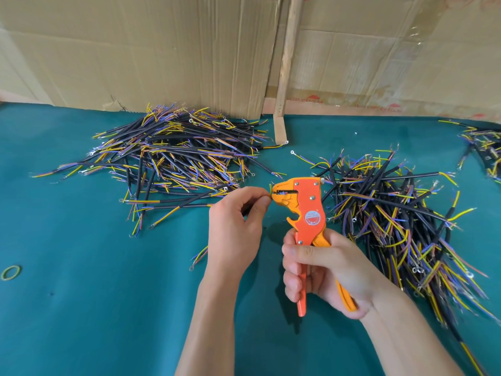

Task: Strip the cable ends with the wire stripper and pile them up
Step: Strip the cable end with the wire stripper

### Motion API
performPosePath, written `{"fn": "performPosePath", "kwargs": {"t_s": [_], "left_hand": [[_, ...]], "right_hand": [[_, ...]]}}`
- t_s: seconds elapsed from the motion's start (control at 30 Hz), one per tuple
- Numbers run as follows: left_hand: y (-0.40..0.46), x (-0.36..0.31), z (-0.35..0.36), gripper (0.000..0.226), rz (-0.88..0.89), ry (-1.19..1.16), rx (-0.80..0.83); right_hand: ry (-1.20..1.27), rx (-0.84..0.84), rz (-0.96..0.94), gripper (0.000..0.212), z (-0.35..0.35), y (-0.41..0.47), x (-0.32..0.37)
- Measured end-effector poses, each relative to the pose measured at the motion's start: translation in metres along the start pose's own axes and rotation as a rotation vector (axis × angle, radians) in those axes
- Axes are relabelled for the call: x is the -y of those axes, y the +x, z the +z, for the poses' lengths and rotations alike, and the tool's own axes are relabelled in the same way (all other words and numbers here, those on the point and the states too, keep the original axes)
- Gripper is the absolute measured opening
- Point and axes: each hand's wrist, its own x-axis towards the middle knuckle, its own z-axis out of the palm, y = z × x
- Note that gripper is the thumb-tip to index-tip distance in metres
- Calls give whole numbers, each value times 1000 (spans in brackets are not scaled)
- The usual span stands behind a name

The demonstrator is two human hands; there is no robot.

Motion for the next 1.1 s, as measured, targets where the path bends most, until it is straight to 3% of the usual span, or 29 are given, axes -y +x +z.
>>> {"fn": "performPosePath", "kwargs": {"t_s": [0.13, 0.37, 0.67, 0.8, 0.97, 1.1], "left_hand": [[0, -1, 0, 10, -6, 2, -7], [0, -1, -2, 12, -30, -24, 3], [1, 3, -4, 22, -76, -105, 5], [-1, 3, -2, 31, -91, -135, 33], [-7, -3, 6, 33, -136, -207, 113], [-9, -5, 10, 24, -140, -248, 173]], "right_hand": [[15, -35, 20, 20, 2, -1, -1], [31, -199, -10, 41, 13, 5, -5], [269, -13, -94, 36, 1, 1, 1], [302, -146, -124, 39, -8, 3, 1], [222, -306, -223, 65, -16, 6, 2], [126, -244, -311, 44, -17, 2, 3]]}}
